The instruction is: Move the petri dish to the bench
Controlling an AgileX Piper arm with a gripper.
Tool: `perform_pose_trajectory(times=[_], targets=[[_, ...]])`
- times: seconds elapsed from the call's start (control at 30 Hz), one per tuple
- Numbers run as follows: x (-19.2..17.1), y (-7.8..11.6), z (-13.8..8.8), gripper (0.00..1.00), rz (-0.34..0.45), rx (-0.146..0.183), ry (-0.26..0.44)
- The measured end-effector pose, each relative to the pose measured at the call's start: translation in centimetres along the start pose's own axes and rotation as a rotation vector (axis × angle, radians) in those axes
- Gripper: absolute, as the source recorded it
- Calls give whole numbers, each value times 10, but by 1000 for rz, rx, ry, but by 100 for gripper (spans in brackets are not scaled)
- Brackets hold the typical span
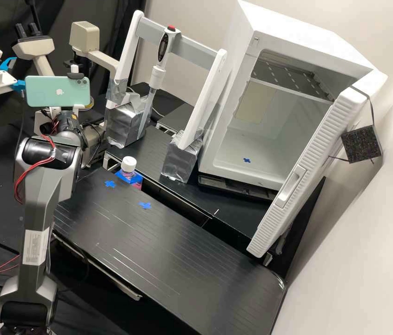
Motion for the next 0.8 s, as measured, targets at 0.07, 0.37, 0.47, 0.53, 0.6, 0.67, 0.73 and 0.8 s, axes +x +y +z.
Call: perform_pose_trajectory(times=[0.07,0.37,0.47,0.53,0.6,0.67,0.73,0.8], targets=[[6,-1,4,100,-5,-1,-15],[24,7,28,100,2,-9,-99],[30,8,32,100,-2,-12,-123],[33,9,34,100,-3,-14,-139],[36,10,35,100,-1,-16,-146],[38,11,36,100,0,-18,-151],[40,11,37,100,-3,-19,-162],[44,10,39,100,-7,-20,-176]])
